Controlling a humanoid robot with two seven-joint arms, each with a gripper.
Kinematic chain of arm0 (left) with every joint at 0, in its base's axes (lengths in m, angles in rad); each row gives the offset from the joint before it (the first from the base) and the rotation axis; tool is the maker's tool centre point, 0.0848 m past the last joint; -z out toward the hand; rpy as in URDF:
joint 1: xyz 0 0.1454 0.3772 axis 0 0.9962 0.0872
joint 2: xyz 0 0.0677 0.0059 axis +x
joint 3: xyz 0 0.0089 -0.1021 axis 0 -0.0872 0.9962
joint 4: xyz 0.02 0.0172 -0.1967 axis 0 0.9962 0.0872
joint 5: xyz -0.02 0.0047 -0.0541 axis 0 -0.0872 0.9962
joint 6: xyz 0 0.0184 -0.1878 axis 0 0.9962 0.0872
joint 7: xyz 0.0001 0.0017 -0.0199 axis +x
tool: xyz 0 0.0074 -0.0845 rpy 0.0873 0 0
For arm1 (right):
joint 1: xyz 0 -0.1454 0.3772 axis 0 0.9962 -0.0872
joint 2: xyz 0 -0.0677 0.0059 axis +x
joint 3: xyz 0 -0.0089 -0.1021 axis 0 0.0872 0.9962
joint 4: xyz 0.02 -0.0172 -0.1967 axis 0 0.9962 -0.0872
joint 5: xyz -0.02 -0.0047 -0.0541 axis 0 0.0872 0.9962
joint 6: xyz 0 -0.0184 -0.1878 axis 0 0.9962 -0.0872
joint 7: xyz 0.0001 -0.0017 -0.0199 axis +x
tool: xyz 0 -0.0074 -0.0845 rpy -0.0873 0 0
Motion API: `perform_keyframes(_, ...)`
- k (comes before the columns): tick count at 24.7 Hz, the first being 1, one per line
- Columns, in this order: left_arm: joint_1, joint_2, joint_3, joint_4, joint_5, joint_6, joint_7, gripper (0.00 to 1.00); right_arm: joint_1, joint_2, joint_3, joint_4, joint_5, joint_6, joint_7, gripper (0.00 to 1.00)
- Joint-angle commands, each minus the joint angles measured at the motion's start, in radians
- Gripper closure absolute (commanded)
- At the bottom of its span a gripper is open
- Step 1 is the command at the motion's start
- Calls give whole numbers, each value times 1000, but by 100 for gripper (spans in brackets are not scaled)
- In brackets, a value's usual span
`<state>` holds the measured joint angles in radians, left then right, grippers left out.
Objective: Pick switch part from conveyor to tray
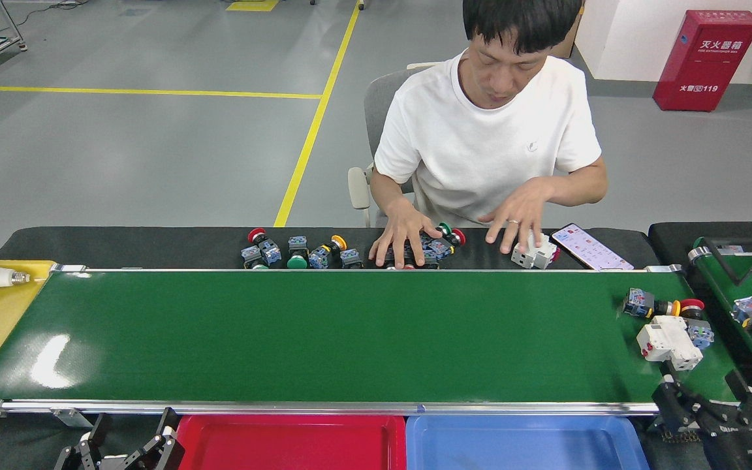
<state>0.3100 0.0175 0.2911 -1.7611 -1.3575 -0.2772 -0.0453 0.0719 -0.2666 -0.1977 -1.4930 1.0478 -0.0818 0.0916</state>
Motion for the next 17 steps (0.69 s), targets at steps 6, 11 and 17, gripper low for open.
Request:
perform_keyframes(6,-9,4,-1,-14,3,-7,8,0,-75,4,89,76,3,7,0,3)
perform_keyframes(11,-11,2,2,-14,3,-5,8,0,-129,30,132,117,3,7,0,4)
perform_keyframes(17,-11,5,3,-14,3,-7,8,0,-181,35,167,172,6,2,0,17)
